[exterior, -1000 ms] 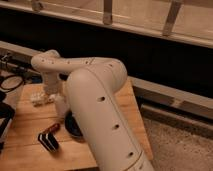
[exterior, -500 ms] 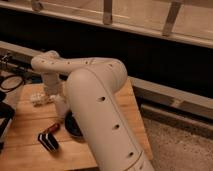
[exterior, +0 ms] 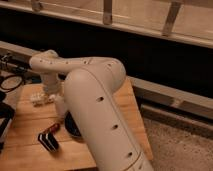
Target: Place the ceramic cup over the eraser
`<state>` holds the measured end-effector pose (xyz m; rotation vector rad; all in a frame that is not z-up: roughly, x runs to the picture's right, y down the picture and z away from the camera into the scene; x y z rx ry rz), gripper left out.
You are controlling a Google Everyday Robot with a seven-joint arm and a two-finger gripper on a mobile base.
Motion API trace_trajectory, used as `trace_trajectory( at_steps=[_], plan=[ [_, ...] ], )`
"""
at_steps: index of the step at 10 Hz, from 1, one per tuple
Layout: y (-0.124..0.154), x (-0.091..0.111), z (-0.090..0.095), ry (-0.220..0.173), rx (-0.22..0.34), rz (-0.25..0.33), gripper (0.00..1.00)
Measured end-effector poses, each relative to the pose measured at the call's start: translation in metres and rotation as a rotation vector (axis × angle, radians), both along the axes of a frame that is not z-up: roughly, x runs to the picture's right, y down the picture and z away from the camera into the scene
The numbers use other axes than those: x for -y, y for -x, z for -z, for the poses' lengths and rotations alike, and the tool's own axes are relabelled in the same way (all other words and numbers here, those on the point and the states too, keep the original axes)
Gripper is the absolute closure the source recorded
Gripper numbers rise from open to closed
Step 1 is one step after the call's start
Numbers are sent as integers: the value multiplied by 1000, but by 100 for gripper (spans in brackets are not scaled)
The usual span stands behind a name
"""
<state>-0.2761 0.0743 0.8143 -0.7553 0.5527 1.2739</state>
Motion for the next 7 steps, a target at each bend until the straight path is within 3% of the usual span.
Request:
trace_trajectory(
  at_steps=[7],
  plan=[
    [-18, -5, -14, 15, 12, -38, 20]
  ],
)
